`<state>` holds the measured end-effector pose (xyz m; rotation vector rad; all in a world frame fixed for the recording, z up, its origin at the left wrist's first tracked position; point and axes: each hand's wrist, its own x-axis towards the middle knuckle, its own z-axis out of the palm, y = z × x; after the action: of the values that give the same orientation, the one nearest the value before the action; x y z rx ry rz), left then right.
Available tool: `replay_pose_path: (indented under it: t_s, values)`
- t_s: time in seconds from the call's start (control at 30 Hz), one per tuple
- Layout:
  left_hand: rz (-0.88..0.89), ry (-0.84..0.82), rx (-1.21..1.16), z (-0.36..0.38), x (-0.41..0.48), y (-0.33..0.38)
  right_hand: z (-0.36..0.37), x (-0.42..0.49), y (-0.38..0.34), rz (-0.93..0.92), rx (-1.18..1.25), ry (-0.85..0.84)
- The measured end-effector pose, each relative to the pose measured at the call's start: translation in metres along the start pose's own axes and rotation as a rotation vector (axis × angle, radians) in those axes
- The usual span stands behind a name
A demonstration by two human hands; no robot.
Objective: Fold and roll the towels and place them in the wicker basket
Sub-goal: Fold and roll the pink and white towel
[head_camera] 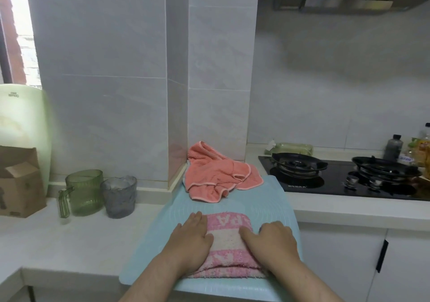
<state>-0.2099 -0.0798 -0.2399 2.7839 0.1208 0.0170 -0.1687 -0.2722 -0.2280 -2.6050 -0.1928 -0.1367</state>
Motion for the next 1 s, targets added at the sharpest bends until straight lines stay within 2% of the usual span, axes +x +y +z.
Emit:
replay_pose_path:
  t_s: [0.07, 0.17, 0.27, 0.37, 0.4, 0.5, 0.63, 0.73, 0.8, 0.9, 1.0]
  values:
    - [0.0, 0.031, -0.045, 0.001, -0.003, 0.0, -0.002, 0.004, -0.007, 0.077, -0.055, -0.045]
    - [-0.017, 0.113, -0.191, 0.003, -0.007, -0.002, -0.005, 0.007, -0.026, 0.091, 0.171, -0.174]
    - [-0.045, 0.296, -0.486, -0.003, -0.013, -0.005, -0.022, 0.009, -0.038, -0.047, 0.297, -0.153]
    - [0.039, 0.453, -0.683, -0.019, -0.018, -0.006, -0.058, 0.008, -0.052, -0.303, 0.284, -0.127]
    - [0.09, 0.439, -0.773, -0.027, -0.017, -0.005, -0.071, 0.007, -0.057, -0.382, 0.263, -0.142]
    - [0.197, 0.243, -0.999, -0.049, -0.009, -0.004, -0.109, 0.0, -0.076, -0.566, 0.2, -0.166]
    - [0.223, 0.11, -1.14, -0.068, -0.013, 0.009, -0.131, -0.004, -0.086, -0.647, 0.178, -0.144]
    - [0.223, 0.07, -1.34, -0.068, -0.016, 0.012, -0.125, -0.001, -0.072, -0.584, 0.316, -0.035]
    - [0.206, 0.067, -1.461, -0.066, -0.015, 0.011, -0.105, 0.007, -0.048, -0.431, 0.608, -0.014]
    - [0.19, 0.009, -1.653, -0.059, -0.011, 0.007, -0.053, 0.013, -0.014, -0.168, 1.154, -0.313]
    - [0.145, -0.056, -1.797, -0.048, -0.008, 0.008, -0.009, 0.012, -0.011, -0.044, 1.324, -0.584]
